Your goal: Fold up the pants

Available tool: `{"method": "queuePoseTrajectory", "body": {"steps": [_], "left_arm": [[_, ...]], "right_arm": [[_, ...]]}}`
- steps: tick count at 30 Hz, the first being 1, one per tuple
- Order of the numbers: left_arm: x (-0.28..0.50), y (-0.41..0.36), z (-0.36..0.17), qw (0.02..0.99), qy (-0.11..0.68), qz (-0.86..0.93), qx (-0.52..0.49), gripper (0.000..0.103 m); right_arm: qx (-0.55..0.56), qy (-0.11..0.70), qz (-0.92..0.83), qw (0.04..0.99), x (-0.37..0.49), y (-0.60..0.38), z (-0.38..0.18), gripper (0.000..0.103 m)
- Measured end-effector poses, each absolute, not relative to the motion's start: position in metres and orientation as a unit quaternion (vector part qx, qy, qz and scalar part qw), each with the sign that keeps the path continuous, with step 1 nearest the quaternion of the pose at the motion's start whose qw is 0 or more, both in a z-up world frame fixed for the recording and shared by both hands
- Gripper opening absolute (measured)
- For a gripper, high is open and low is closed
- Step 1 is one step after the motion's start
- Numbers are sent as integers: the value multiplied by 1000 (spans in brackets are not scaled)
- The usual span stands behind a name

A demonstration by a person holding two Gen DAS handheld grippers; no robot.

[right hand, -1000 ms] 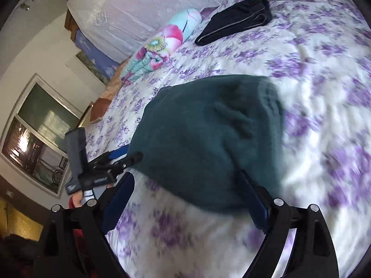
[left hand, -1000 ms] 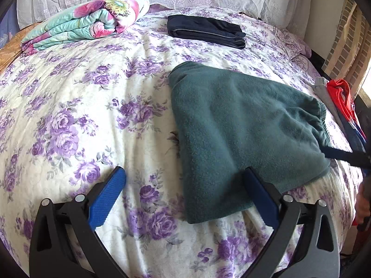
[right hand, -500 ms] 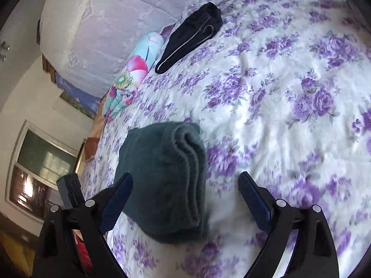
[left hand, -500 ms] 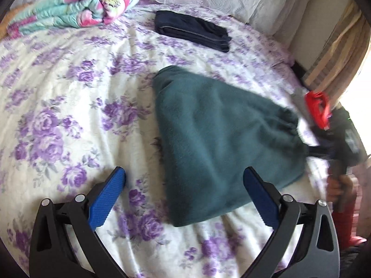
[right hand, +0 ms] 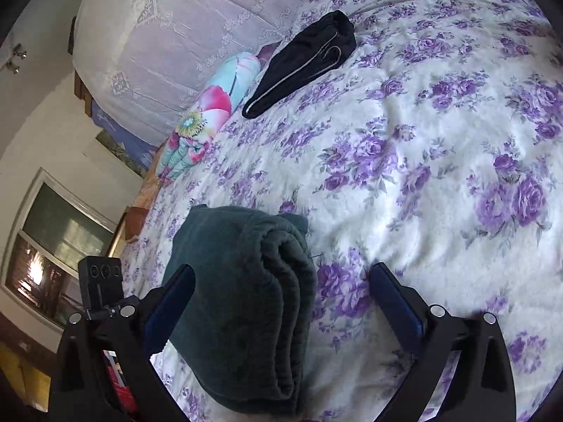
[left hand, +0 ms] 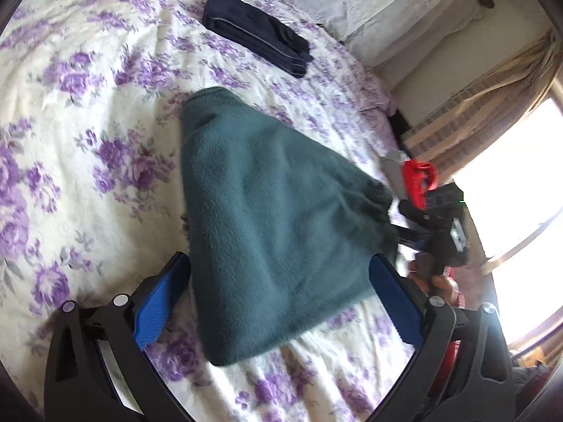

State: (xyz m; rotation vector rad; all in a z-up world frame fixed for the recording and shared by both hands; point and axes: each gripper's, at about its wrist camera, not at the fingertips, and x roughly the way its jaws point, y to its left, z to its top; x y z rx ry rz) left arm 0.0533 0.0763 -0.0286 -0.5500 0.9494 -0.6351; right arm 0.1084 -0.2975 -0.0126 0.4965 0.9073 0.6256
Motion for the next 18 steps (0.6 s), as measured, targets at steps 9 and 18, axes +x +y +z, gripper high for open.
{"method": "queuePoseTrajectory", "body": {"steps": [9,18], "left_arm": [[62,78,-35,747,442,-367,-335,98],[43,64,-35,778,441,-350,-279,78]], "right_arm": [[214,417,317,825,101,-298,-12,100],[230,413,320,821,100,-303,-13,100]]}}
